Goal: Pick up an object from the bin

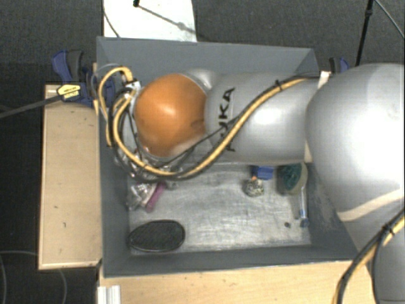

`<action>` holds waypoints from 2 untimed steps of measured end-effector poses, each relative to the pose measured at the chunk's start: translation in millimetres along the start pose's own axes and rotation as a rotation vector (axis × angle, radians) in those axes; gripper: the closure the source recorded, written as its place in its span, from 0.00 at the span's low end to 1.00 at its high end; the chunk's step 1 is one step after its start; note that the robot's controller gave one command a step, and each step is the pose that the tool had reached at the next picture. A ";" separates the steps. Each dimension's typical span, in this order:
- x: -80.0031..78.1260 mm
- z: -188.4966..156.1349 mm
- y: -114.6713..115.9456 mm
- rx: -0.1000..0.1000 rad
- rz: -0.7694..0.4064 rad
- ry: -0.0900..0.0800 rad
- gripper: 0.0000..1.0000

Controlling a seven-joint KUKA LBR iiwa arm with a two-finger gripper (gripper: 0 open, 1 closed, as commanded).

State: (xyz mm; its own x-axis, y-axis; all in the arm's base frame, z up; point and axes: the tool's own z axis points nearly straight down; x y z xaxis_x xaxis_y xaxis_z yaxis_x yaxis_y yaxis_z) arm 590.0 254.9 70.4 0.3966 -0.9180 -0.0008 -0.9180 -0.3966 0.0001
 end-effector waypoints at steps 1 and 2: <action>23.9 -133.0 51.4 0.009 -0.096 0.001 0.00; 17.0 -92.8 117.5 -0.005 -0.004 -0.001 0.00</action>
Offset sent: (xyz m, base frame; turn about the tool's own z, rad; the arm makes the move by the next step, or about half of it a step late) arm -0.0390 -0.0421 0.1276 -0.1009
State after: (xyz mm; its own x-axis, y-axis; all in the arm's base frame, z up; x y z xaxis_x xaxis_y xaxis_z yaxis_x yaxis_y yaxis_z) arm 488.9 192.6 163.2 0.4004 -0.9163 -0.0015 -0.9163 -0.4004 0.0052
